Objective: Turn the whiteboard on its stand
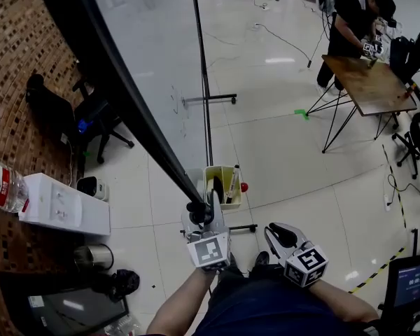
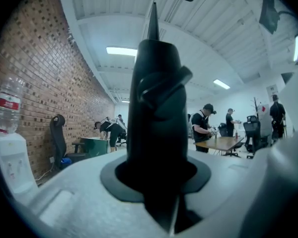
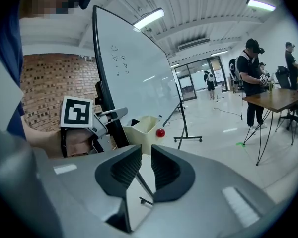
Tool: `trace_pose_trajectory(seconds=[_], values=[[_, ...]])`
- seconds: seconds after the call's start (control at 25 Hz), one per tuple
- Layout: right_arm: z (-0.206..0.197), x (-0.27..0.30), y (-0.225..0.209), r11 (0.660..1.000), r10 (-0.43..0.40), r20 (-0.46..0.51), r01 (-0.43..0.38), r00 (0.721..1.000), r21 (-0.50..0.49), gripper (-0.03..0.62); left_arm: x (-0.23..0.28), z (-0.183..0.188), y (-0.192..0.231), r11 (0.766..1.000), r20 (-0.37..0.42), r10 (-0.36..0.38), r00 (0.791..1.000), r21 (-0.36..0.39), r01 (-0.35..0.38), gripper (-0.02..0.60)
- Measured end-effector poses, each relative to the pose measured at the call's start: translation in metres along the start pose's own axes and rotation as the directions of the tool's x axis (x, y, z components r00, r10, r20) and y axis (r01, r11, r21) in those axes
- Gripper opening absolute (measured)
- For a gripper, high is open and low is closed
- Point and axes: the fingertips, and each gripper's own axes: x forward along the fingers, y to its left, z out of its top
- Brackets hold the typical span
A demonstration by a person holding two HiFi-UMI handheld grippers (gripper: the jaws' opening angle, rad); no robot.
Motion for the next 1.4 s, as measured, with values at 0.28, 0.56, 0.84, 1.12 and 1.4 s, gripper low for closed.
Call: trace_pose_trajectory(seconds=[0.28, 0.56, 0.84, 1.12, 1.4], values=[[-0.019, -0.036, 0.005, 0.999, 0.021, 0.045, -0.022, 0.999, 0.035, 0.064, -0.031, 0.003, -0.005, 1.000, -0.009, 0.030, 1.000, -0.003, -0.030, 0.124], [-0.061, -0.095, -0.006, 0.988, 0.011, 0.064, -0.021, 0.998, 0.150, 0.060, -0.064, 0.004, -0.001, 0.997, -0.015, 0.069, 0.997, 0.018, -0.069, 0.117], [-0.058, -0.124, 0.001, 0.984, -0.016, 0.108, -0.004, 0.994, 0.176, 0.057, -0.104, -0.006, -0.013, 0.998, -0.006, 0.064, 0.998, 0.023, -0.064, 0.117], [-0.075, -0.145, 0.035, 0.987, -0.039, 0.085, 0.025, 0.996, 0.159, 0.054, -0.134, -0.003, -0.034, 0.999, 0.011, 0.031, 0.999, 0.005, -0.031, 0.121], [-0.112, -0.172, 0.077, 0.989, -0.047, 0.008, 0.045, 0.999, 0.140, 0.051, -0.173, 0.001, -0.050, 1.000, 0.049, 0.012, 0.999, -0.004, -0.012, 0.124]])
